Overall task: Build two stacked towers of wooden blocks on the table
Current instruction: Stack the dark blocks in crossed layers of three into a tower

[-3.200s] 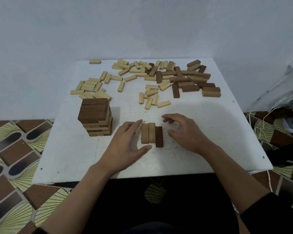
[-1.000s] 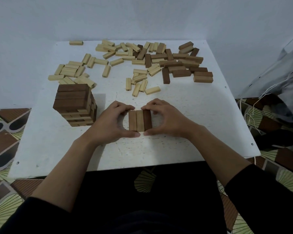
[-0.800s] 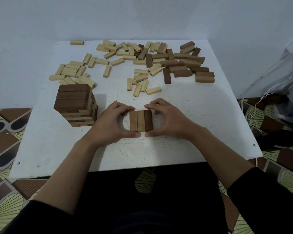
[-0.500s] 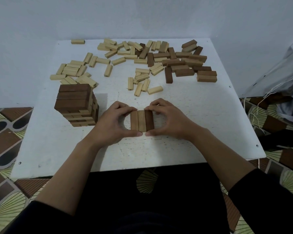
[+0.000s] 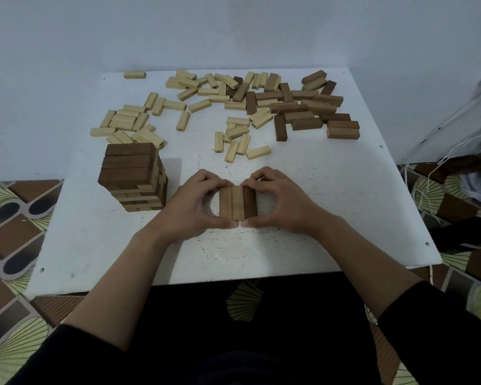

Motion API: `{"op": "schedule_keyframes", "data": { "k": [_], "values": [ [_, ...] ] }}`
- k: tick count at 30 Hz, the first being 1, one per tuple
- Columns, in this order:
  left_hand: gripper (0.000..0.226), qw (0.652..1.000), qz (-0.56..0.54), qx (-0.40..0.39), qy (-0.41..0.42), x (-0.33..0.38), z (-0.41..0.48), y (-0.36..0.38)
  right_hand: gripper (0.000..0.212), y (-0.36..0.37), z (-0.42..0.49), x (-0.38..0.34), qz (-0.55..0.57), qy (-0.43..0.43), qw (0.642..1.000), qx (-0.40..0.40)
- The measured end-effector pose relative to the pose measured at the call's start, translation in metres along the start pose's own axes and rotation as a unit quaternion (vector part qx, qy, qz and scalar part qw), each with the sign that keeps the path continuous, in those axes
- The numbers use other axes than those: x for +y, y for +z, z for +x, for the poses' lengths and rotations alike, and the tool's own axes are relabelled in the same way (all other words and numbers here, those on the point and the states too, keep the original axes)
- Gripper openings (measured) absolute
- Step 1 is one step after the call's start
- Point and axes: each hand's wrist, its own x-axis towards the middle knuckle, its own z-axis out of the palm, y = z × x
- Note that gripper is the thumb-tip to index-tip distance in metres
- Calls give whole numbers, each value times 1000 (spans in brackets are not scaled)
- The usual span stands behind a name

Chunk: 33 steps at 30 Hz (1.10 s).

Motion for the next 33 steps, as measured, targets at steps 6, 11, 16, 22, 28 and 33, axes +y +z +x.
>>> {"op": "schedule_keyframes", "data": {
  "k": [6, 11, 16, 22, 28, 33],
  "values": [
    [71, 1000, -20, -2, -3, 2, 0, -1, 77, -1, 0, -3, 5, 1, 1000, -1],
    [74, 1000, -20, -8, -5, 3, -1, 0, 73, -2, 1, -5, 6, -9, 1000, -1],
    [68, 999, 28, 0, 24, 16, -5, -3, 70, -9, -5, -10, 46, -20, 999, 9],
    [65, 994, 68, 25, 80, 45, -16, -16, 70, -30, -18, -24, 60, -37, 997, 42],
    [65, 983, 139, 46, 107, 75, -33, -34, 70, -45, -22, -46, 55, -63, 995, 59],
    [70, 976, 184, 61, 103, 88, -48, -60, 68, -50, -15, -71, 68, -100, 991, 65]
  ]
}}
